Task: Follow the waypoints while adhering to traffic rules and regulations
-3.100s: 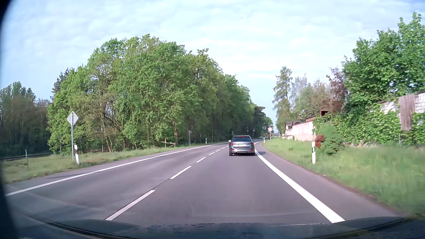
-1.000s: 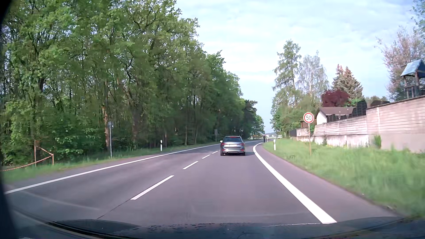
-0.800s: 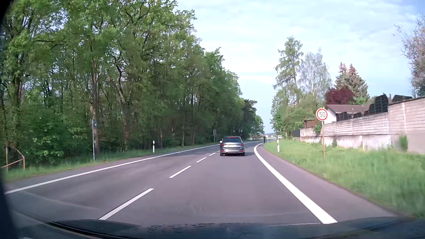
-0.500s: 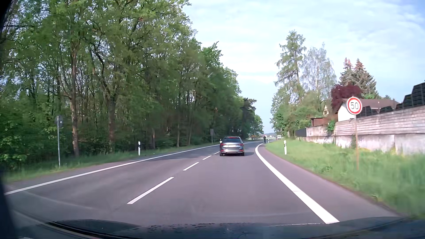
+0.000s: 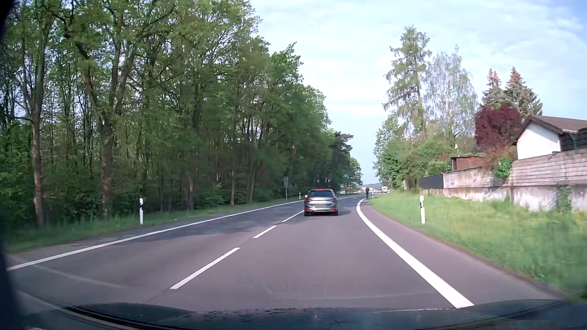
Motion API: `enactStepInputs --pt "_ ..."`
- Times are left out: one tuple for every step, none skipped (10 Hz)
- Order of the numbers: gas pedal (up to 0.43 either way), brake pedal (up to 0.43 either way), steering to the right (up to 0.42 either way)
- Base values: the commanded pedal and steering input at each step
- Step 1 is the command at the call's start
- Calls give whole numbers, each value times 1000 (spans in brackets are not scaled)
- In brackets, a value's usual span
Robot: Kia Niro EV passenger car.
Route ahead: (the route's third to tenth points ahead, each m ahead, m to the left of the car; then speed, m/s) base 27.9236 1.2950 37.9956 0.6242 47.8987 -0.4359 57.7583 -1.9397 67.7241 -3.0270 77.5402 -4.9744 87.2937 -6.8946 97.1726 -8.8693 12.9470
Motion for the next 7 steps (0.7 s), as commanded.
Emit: enactStepInputs --pt "110 0 4" --pt "110 0 4" --pt "110 0 4" --pt "110 0 4" --pt "110 0 4" --pt "110 0 4" --pt "110 0 4"
